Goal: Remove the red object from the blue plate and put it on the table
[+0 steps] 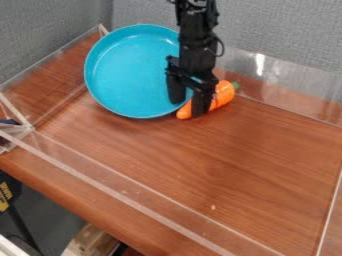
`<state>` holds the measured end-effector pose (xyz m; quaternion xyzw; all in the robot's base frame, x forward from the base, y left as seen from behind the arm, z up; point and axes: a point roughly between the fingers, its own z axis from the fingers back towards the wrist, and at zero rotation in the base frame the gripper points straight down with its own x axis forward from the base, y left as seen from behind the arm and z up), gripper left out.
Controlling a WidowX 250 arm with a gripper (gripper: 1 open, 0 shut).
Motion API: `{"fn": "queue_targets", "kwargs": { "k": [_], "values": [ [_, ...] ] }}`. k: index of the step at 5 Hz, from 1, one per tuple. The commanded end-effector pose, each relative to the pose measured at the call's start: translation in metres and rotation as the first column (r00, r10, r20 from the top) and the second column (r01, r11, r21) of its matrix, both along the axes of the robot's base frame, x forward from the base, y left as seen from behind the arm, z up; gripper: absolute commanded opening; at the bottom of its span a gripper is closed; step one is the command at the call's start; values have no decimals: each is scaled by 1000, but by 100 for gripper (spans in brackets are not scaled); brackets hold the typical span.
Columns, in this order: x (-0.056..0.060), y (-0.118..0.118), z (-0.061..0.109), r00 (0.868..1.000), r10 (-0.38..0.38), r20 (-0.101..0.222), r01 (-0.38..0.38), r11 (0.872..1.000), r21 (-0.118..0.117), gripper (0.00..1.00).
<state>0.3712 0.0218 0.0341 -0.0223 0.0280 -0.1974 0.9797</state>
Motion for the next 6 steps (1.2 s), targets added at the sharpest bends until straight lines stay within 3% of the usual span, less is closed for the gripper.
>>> {"fn": "queue_targets", "kwargs": {
  "k": [1, 2, 4, 6],
  "values": [
    [11, -8, 14, 998, -38, 43, 38, 999, -2, 0],
    [17, -10, 16, 997, -54, 47, 55, 998, -10, 0],
    [14, -17, 17, 998, 13, 57, -12, 1000, -22, 0],
    [7, -13, 16, 998, 30, 62, -28, 999, -32, 0]
  ]
}}
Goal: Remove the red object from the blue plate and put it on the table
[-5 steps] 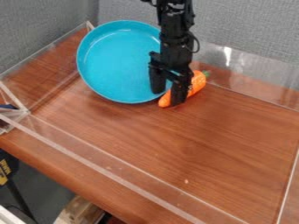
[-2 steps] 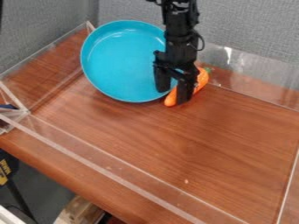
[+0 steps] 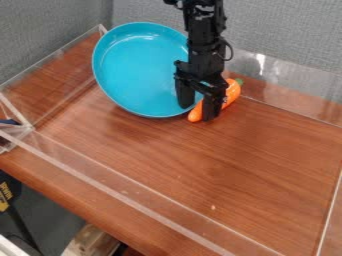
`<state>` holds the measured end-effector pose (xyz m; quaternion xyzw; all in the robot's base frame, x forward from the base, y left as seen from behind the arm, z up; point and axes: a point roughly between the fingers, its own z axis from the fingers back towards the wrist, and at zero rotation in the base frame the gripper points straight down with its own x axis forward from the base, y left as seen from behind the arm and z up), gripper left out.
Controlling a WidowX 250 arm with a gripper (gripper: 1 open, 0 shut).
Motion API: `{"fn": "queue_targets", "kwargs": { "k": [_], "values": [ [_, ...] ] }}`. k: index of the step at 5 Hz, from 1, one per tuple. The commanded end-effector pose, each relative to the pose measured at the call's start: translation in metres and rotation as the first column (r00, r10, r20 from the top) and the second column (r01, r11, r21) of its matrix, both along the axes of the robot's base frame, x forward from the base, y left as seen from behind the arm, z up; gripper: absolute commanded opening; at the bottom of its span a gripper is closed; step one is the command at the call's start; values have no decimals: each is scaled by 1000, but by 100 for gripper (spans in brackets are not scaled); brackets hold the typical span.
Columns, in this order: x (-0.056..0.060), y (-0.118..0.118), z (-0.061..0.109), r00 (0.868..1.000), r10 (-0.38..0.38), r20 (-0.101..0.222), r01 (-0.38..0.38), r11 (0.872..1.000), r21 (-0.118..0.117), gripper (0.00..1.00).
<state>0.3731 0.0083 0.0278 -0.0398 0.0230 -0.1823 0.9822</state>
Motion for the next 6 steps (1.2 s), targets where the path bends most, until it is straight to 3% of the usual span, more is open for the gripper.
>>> {"fn": "queue_targets", "kwargs": {
  "k": [1, 3, 4, 6],
  "values": [
    [2, 3, 23, 998, 5, 64, -5, 1000, -1, 0],
    [3, 17, 24, 997, 4, 71, -3, 1000, -15, 0],
    [-4, 13, 34, 997, -27, 76, 28, 999, -24, 0],
    [-4, -3, 52, 994, 23, 106, -21, 1000, -21, 0]
  ]
}}
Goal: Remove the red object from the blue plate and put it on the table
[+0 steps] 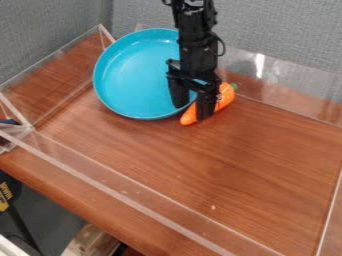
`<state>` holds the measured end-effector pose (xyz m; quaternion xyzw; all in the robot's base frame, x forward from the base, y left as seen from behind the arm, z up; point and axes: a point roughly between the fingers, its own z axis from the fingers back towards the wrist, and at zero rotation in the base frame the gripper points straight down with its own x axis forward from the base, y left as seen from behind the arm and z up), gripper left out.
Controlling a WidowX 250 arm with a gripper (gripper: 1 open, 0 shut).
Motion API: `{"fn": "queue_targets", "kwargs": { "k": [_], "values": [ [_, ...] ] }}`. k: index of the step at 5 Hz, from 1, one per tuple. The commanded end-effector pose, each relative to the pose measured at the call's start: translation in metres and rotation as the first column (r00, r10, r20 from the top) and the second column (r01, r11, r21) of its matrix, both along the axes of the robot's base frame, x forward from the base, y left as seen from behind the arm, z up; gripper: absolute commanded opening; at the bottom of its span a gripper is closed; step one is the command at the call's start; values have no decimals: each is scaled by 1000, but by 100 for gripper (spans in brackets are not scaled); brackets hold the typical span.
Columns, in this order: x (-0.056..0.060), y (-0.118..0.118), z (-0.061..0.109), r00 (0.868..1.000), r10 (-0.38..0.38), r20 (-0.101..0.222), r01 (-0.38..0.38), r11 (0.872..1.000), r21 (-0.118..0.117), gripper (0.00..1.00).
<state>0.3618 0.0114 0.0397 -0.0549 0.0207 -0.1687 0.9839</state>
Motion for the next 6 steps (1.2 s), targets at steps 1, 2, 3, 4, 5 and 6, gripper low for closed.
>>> {"fn": "queue_targets", "kwargs": {
  "k": [1, 2, 3, 4, 5, 6],
  "values": [
    [7, -5, 47, 992, -58, 116, 57, 998, 12, 0],
    [7, -5, 52, 986, -112, 121, 112, 994, 12, 0],
    [13, -5, 63, 977, -168, 130, 168, 986, 12, 0],
    [19, -6, 79, 965, -219, 146, 219, 976, 19, 0],
    [26, -7, 83, 951, -274, 143, 274, 961, 20, 0],
    [20, -8, 75, 955, -266, 128, 266, 964, 17, 0]
  ]
}}
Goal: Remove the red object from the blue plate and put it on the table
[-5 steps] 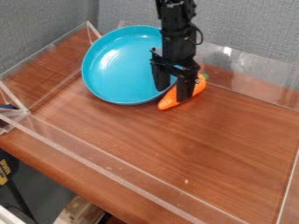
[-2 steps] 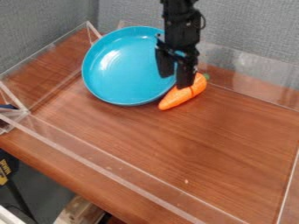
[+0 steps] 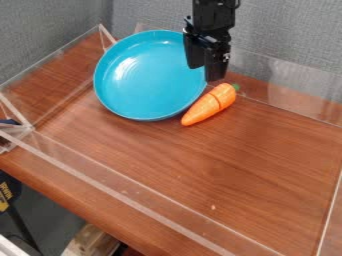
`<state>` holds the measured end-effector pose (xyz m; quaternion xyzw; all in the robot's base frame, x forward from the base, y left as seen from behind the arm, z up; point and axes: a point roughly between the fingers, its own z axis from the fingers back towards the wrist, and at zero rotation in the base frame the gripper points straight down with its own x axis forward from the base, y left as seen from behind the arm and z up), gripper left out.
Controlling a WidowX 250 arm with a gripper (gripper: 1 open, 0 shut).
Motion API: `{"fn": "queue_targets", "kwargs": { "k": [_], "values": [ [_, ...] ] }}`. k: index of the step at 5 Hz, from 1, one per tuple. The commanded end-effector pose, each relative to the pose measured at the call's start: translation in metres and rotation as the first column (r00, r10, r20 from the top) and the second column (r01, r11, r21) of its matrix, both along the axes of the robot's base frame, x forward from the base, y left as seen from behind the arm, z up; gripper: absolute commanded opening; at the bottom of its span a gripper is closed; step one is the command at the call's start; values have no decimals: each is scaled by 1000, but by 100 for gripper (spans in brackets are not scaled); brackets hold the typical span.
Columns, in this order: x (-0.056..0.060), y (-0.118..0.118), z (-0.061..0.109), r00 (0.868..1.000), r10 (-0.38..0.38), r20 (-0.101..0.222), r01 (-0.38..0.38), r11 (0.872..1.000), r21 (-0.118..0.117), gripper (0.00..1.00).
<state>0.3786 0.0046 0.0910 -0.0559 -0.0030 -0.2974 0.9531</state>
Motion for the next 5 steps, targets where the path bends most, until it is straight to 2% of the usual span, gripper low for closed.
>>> {"fn": "queue_targets", "kwargs": {
  "k": [1, 3, 5],
  "values": [
    [-3, -2, 20, 998, 1, 63, -2, 1000, 10, 0],
    [-4, -6, 11, 999, -18, 40, 18, 1000, 12, 0],
    [-5, -10, -1, 992, -126, 25, 125, 992, 15, 0]
  ]
}}
